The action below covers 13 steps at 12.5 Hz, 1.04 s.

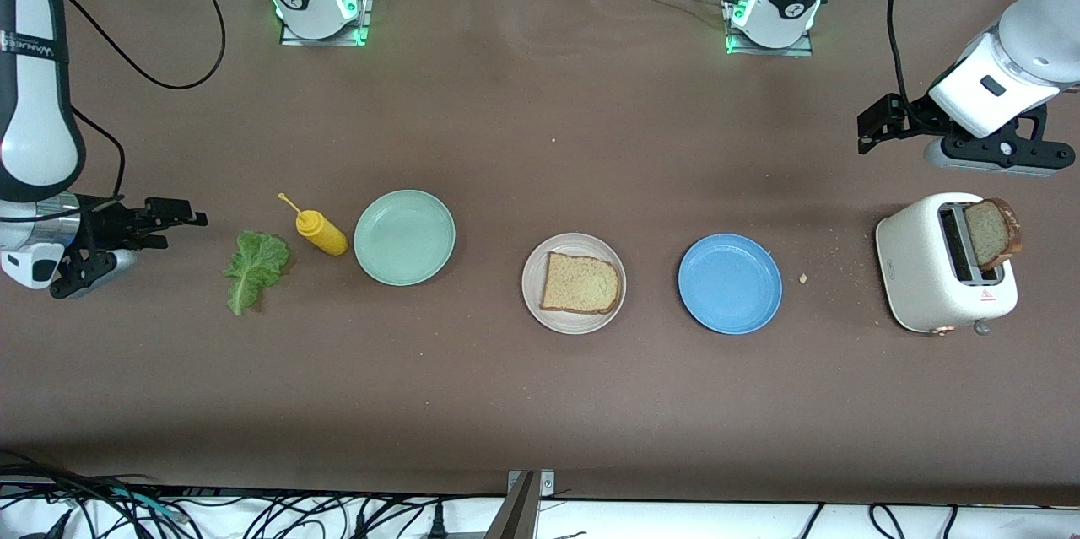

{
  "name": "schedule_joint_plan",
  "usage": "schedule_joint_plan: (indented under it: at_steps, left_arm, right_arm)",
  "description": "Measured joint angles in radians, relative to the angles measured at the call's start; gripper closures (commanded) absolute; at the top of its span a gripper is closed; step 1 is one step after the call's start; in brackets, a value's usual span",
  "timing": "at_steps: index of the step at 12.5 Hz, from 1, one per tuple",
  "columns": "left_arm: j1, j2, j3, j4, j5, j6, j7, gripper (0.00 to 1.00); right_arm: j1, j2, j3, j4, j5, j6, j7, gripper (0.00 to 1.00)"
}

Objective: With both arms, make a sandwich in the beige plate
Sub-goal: 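Open the right gripper and draw it back from the bottle, then move the right gripper down onto the lettuce leaf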

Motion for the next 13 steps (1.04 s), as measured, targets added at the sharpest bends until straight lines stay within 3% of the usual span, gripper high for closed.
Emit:
schedule_joint_plan:
  at_steps: [2,6,13]
  left_arm:
    - [0.0,0.0,0.0,0.0,0.0,0.0,0.0,0.0]
    - [0.0,0.0,0.0,0.0,0.0,0.0,0.0,0.0]
    - [0.0,0.0,0.0,0.0,0.0,0.0,0.0,0.0]
  right_arm:
    - [0.024,0.0,0.012,-0.019,-0.049,0.081,0.189,0.0]
    - [0.044,0.002,0.099,-0.127,-0.189,0.332,0.534,0.0]
    - [0.036,0.069,0.113,-0.276,-0.221,0.598,0.612,0.0]
